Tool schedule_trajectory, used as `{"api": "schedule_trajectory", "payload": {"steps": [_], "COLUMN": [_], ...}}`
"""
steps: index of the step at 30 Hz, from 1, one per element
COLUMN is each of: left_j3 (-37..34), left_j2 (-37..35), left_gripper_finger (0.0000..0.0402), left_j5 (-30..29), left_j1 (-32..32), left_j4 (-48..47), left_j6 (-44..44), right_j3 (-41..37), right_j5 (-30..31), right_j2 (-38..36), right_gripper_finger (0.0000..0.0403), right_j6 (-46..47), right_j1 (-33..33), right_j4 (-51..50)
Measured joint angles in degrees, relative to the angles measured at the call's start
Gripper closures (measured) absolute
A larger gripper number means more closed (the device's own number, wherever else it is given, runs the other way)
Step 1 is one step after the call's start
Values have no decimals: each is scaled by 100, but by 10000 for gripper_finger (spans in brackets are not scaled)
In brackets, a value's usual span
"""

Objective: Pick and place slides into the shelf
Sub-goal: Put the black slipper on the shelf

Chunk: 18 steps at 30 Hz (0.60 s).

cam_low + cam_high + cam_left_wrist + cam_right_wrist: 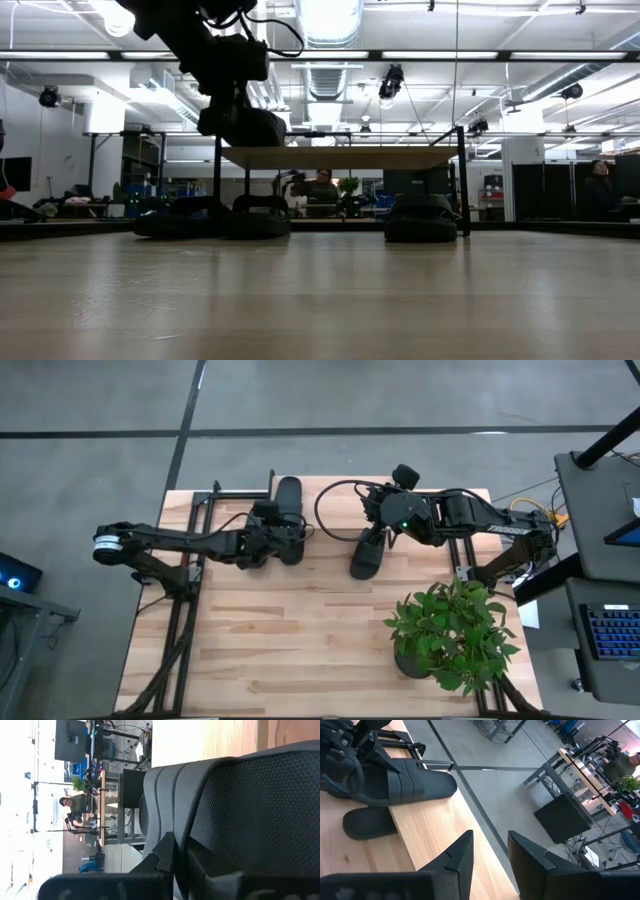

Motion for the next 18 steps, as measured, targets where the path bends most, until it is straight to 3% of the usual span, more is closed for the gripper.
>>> {"api": "schedule_trajectory", "payload": {"steps": [18], "left_j3": [-7], "left_j2": [-11], "left_gripper_finger": [400], "left_j5": [-38], "left_j1": [-79], "left_j4": [-156], "left_j6": [-149], "right_j3": [0], "right_j5": [0], "right_j2": [-2], "right_gripper_finger": [294], "right_j6": [2], "right_j1": [0], "right_j4": [0]}}
